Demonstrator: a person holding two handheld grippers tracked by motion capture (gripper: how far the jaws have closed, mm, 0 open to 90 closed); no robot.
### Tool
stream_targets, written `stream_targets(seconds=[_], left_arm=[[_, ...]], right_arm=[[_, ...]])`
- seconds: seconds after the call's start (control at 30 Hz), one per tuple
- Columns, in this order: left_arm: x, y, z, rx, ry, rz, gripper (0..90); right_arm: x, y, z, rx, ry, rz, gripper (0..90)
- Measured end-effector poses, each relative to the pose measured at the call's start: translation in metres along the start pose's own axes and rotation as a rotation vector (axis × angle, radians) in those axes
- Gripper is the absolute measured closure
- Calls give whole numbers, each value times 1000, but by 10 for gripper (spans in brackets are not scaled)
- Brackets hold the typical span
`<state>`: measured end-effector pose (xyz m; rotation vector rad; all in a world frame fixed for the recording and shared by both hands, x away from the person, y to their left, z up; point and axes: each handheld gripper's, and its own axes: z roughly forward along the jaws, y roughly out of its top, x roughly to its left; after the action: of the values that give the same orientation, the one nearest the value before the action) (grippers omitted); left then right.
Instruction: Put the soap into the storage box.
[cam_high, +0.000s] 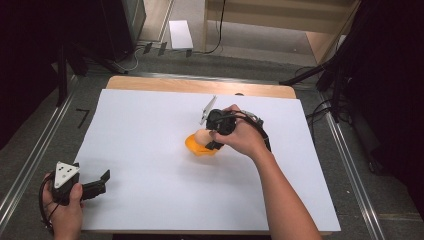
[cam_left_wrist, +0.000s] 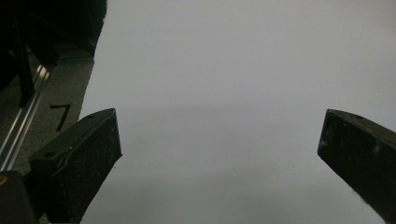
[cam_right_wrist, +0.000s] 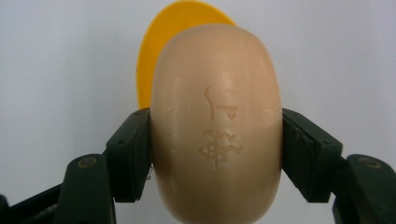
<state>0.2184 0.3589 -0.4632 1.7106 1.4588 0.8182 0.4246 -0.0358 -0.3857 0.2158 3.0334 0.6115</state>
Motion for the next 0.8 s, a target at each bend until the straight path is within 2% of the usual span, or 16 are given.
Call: stream_targets(seconds=[0.23, 0.4, 0.6, 0.8], left_arm=[[0, 0, 0, 1, -2, 1, 0], [0, 0, 0, 1, -3, -1, 0], [0, 0, 0, 0, -1, -1, 0], [0, 0, 0, 1, -1, -1, 0]], right_arm=[[-5, 5, 7, 29, 14, 5, 327], [-4, 7, 11, 46, 22, -14, 326], [-5, 9, 14, 40, 30, -25, 325], [-9, 7, 14, 22, 50, -10, 322]])
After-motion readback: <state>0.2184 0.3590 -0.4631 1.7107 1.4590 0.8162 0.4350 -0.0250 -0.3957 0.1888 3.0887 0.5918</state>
